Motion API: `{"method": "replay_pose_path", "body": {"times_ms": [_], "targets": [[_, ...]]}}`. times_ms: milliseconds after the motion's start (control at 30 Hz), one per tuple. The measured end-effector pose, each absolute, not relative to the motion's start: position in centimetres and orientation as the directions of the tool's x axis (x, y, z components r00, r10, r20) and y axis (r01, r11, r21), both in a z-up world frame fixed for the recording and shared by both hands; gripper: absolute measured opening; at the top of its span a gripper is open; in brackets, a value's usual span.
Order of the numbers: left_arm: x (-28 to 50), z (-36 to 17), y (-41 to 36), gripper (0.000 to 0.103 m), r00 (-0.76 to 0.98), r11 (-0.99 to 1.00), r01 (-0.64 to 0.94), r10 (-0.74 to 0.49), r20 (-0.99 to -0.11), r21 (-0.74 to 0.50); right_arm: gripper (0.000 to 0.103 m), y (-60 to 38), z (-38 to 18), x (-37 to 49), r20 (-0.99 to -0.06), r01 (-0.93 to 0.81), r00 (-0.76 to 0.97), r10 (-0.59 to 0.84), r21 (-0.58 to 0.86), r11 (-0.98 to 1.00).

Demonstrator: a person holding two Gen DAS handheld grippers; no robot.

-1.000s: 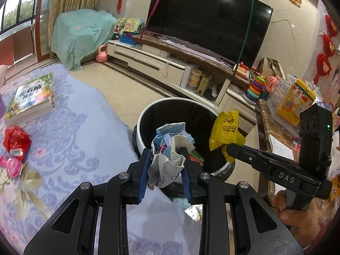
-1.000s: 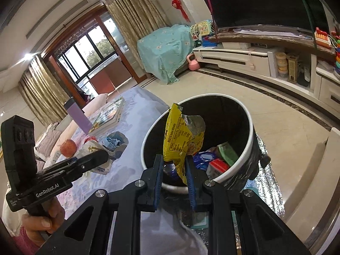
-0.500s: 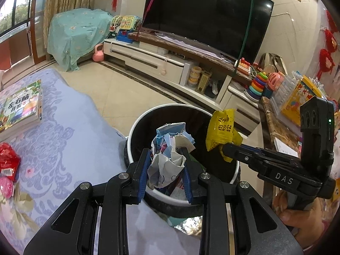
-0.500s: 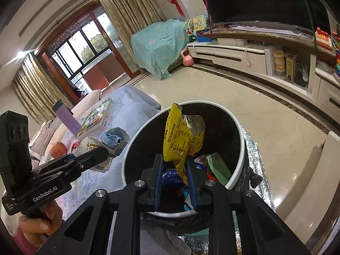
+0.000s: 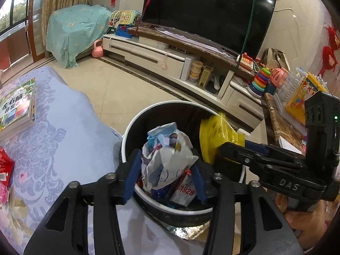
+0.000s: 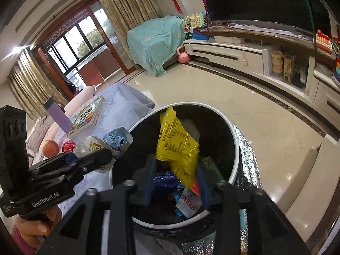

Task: Collect trash
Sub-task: 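Open both tools to drop the foil wrapper and yellow bag into the bin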

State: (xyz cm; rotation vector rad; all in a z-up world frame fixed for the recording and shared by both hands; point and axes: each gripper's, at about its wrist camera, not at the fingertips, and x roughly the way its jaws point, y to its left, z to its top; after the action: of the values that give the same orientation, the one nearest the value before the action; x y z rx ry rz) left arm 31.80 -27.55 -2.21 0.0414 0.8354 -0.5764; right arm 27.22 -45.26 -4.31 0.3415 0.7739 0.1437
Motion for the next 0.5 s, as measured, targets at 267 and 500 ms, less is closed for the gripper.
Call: {"method": "replay_pose_path", "body": {"times_ms": [267, 500], "targets": [[31.1, -2.7, -26.0, 0.064, 0.536, 0.861, 0.467, -0.456, -0.711, -0.2, 0.08, -45.4, -3.8, 26.4, -0.636, 0.008, 0.732, 0.245, 0.367, 0.93], [29.6, -3.0, -22.9, 0.069, 0.558, 0.881, 0.422, -0.438, -0.705, -0.213, 0.089, -44.1, -3.1, 25.0, -0.607, -0.007, 0.751, 0.26, 0.386, 0.923]]}}
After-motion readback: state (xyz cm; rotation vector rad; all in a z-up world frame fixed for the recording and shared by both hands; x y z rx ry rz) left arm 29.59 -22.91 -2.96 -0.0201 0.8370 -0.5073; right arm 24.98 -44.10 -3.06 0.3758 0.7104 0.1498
